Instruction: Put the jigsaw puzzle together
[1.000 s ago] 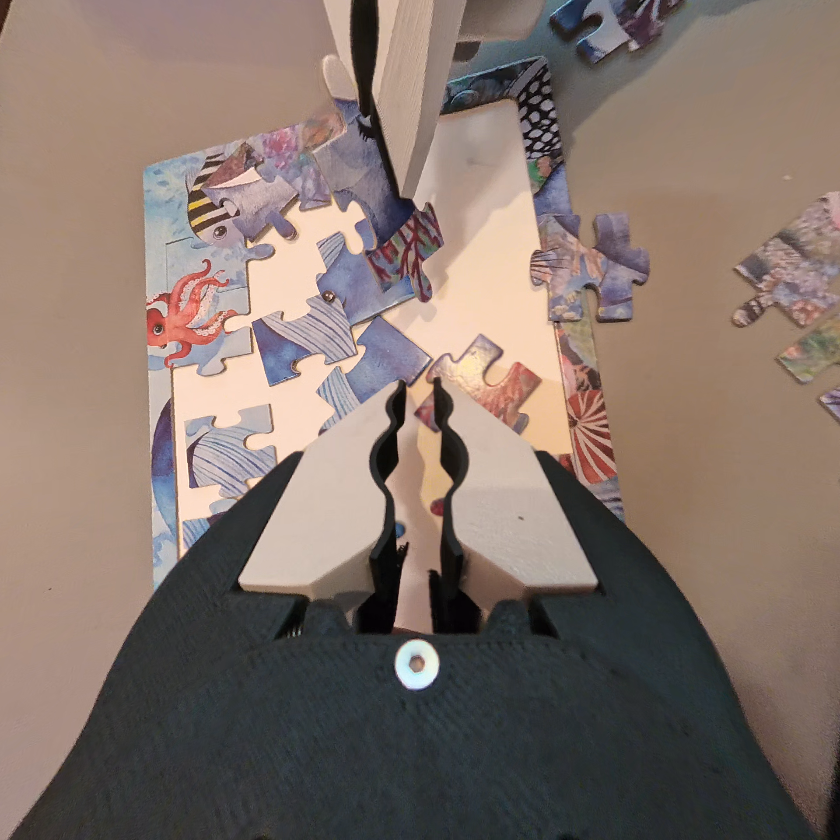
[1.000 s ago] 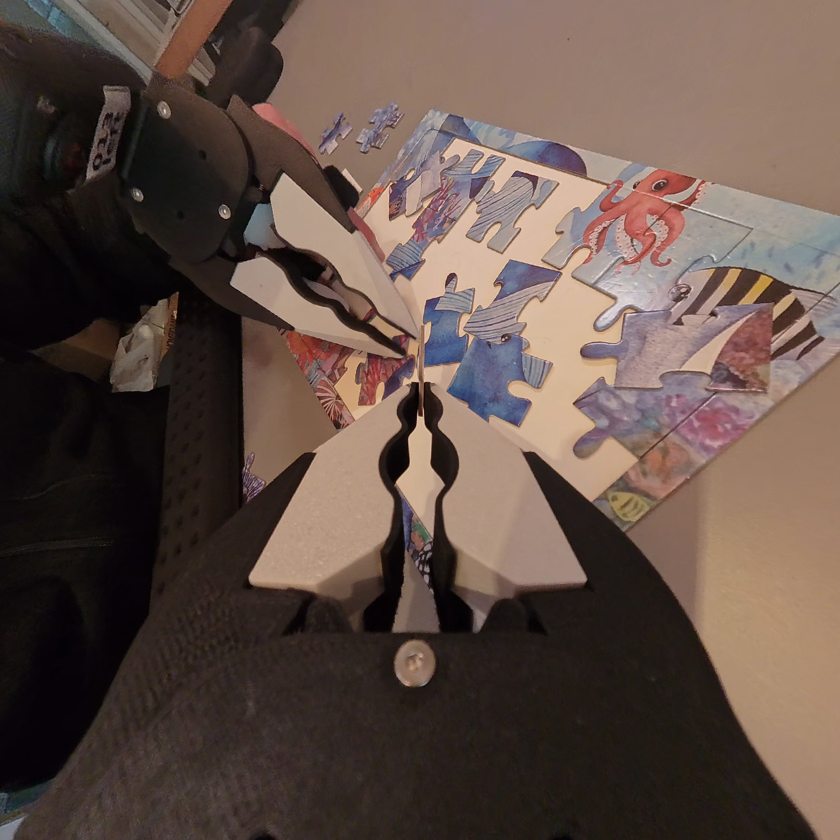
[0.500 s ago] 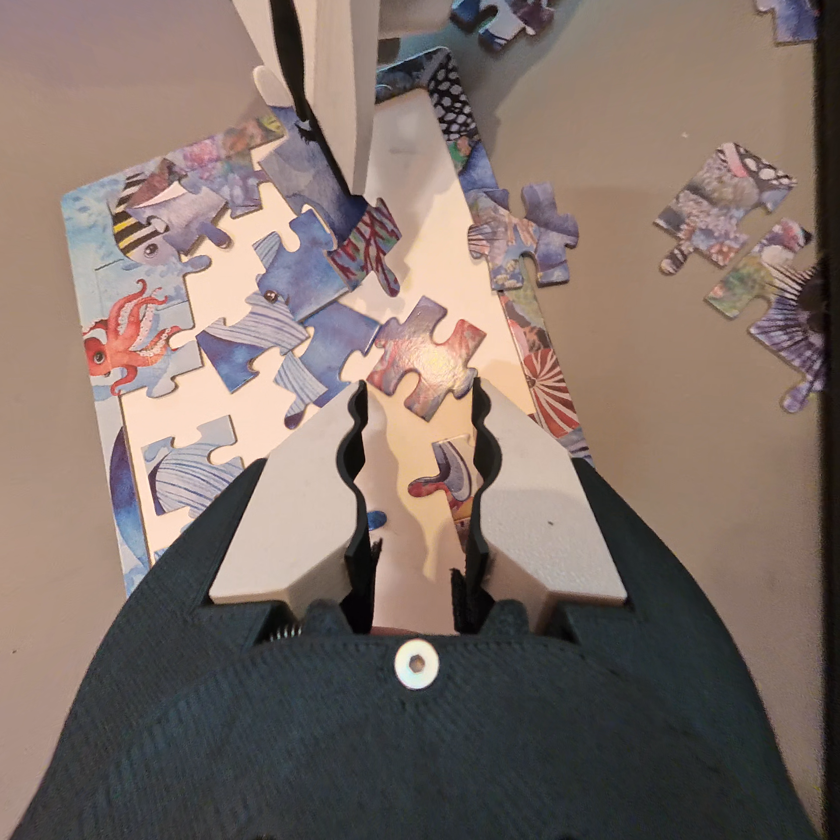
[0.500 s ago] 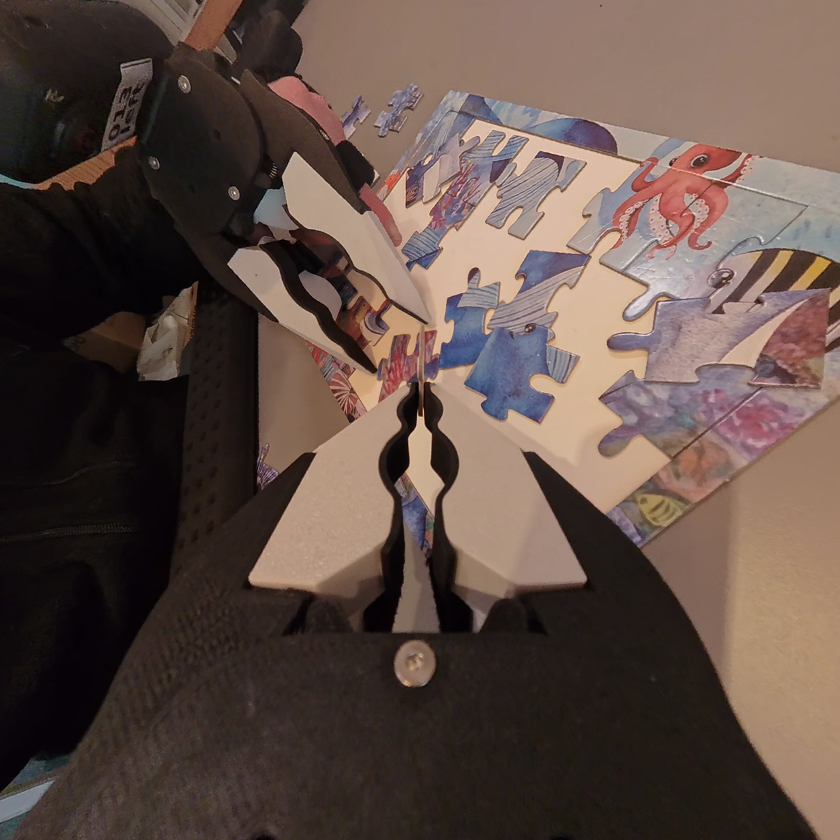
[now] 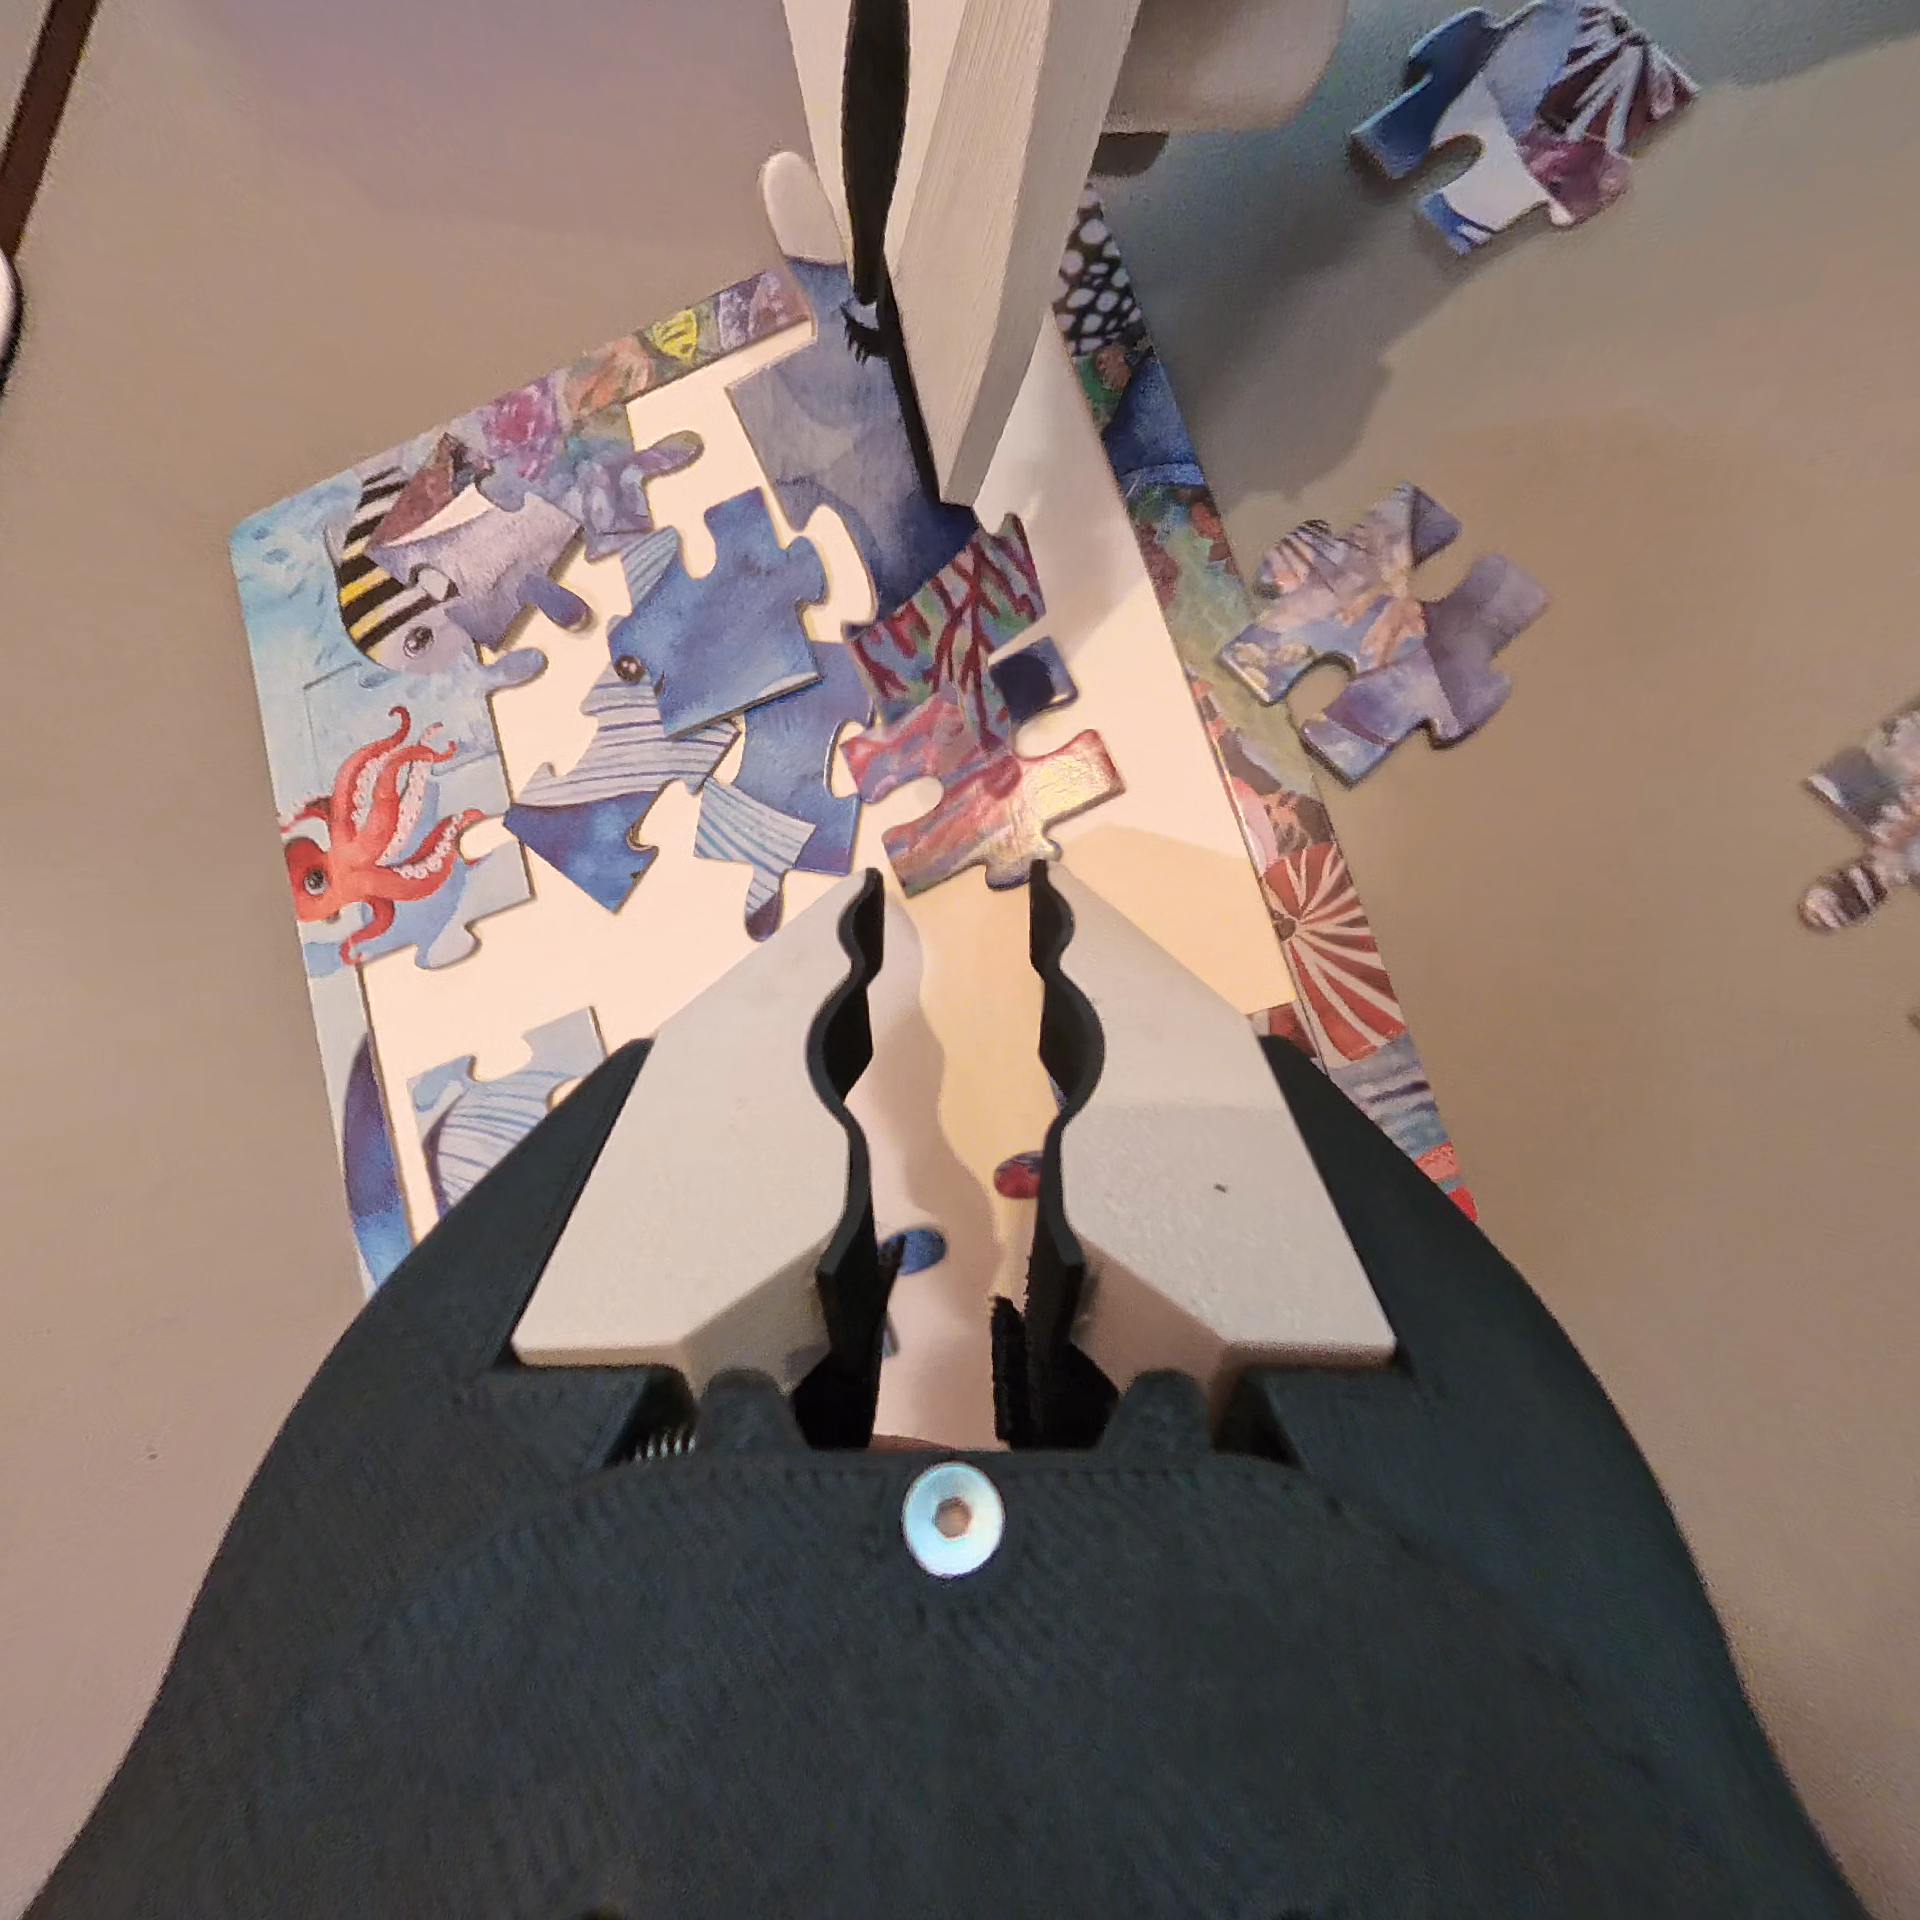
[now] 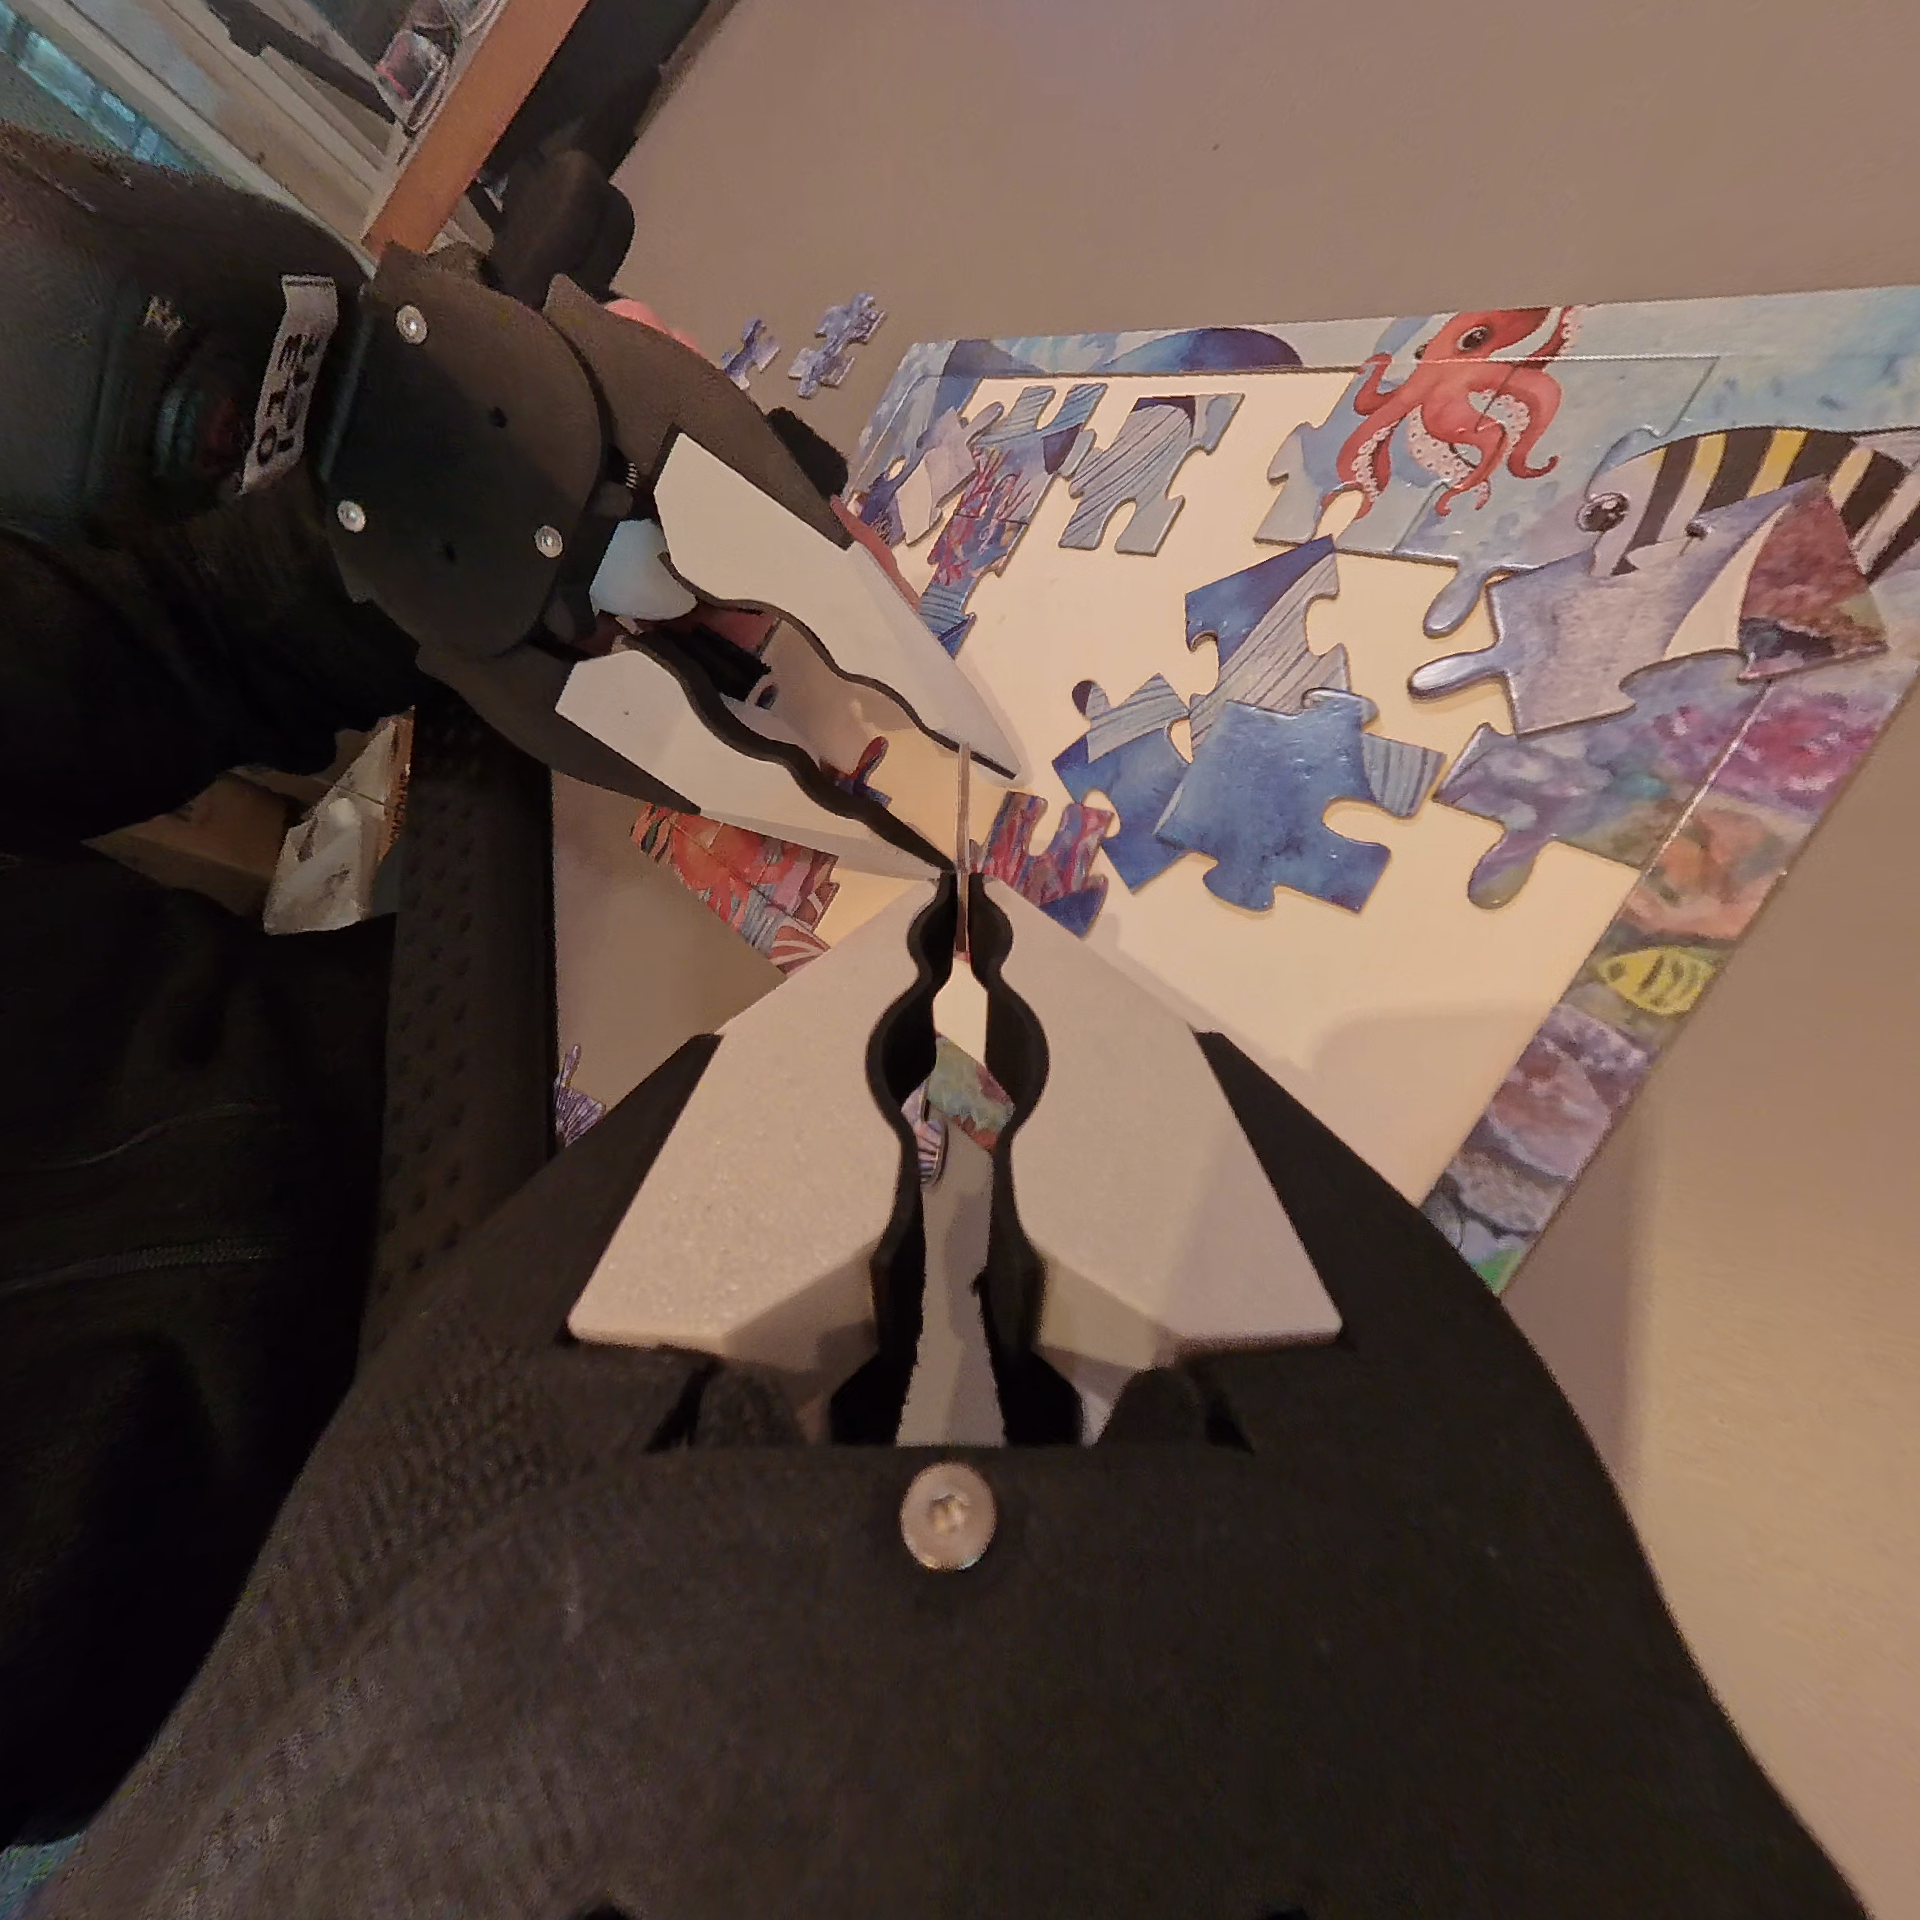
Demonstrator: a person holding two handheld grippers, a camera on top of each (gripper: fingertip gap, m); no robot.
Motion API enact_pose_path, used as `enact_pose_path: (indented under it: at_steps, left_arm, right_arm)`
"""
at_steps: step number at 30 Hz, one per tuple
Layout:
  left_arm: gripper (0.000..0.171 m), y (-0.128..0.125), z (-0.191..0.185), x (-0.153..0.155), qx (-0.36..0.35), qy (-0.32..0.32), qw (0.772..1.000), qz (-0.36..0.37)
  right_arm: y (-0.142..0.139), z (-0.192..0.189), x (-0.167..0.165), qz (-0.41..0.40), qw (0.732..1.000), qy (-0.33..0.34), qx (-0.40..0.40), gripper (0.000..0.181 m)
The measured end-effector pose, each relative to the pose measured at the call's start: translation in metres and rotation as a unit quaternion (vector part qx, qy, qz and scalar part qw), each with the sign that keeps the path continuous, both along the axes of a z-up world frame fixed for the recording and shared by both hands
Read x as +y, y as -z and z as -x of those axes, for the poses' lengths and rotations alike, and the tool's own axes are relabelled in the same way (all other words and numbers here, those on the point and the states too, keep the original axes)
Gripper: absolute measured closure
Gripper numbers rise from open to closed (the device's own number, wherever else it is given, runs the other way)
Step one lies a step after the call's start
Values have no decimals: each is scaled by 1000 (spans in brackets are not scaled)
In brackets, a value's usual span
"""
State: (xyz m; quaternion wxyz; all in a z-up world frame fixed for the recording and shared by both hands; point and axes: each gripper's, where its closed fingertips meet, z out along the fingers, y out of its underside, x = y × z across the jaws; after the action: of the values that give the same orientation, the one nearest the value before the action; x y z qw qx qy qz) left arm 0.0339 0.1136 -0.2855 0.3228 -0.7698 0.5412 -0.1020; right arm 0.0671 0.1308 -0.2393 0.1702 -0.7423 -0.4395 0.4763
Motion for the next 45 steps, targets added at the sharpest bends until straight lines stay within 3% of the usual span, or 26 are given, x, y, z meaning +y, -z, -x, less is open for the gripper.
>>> enact_pose_path:
  at_steps: [5,9,14,27,45]
  left_arm:
    - [148,-5,10,25,31,-49,996,-62]
    - [146,-16,-1,14,-23,-21,999,-32]
    - [142,0,0,5,8,-12,1000,-15]
    - [141,-1,-3,5,-2,-15,1000,-26]
    - [136,-4,10,12,11,-24,999,-33]
  right_arm:
    - [-1,-6,12,2,1000,28,8,181]
    - [0,-6,11,2,1000,27,7,181]
    - [3,-8,12,-3,999,31,-1,181]
    - [16,-20,27,-45,995,71,-45,181]
    - [23,-23,1,-26,997,17,-74,181]
